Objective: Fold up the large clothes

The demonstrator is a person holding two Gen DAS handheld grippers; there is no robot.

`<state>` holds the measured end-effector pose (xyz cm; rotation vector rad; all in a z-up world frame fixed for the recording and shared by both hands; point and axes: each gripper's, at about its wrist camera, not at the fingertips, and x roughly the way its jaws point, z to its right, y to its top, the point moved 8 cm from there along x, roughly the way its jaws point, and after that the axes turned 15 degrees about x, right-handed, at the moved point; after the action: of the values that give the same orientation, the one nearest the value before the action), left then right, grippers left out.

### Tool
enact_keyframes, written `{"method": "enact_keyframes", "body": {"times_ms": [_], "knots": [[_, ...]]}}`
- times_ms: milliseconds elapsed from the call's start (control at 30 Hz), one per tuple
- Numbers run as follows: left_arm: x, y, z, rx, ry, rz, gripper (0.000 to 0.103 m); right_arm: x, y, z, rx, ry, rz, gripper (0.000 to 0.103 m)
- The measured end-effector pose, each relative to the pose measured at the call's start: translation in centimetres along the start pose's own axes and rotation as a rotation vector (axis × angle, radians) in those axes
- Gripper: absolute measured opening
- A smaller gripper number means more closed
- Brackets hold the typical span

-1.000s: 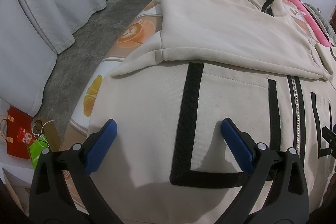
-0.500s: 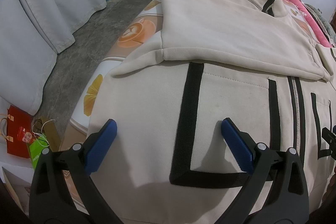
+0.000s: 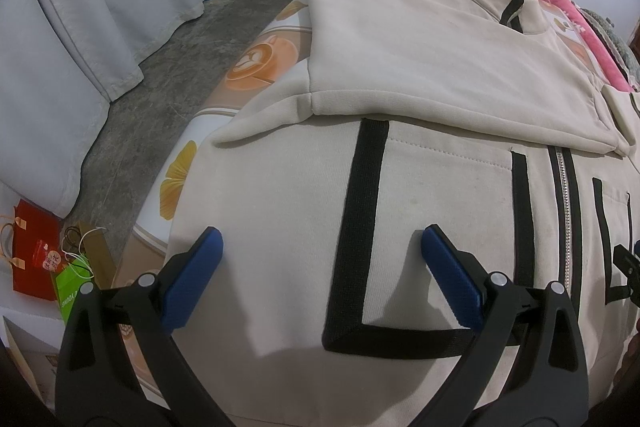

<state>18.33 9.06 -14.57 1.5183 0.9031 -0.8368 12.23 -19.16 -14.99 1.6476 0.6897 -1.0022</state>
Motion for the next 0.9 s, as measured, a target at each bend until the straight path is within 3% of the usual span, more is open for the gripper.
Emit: {"method": "enact_keyframes", "body": {"times_ms": [567, 767, 900], "knots": [[0.0, 0.0, 0.1, 0.001, 0.0, -0.001, 0.097, -0.1, 0.0, 0.1, 0.002, -0.003, 0.006, 0.097], [-0.5, -0.1, -0.5, 0.005, 0.002, -0.035, 0.096, -0.1, -0.1, 0.1, 0.004, 0.001, 0.017, 0.097], [-2.5, 0.8, -1.1, -0.007, -0.02, 0.018, 0.096, -0.1, -0.1, 0.2, 0.005, -0.001, 0.013, 0.097]]}}
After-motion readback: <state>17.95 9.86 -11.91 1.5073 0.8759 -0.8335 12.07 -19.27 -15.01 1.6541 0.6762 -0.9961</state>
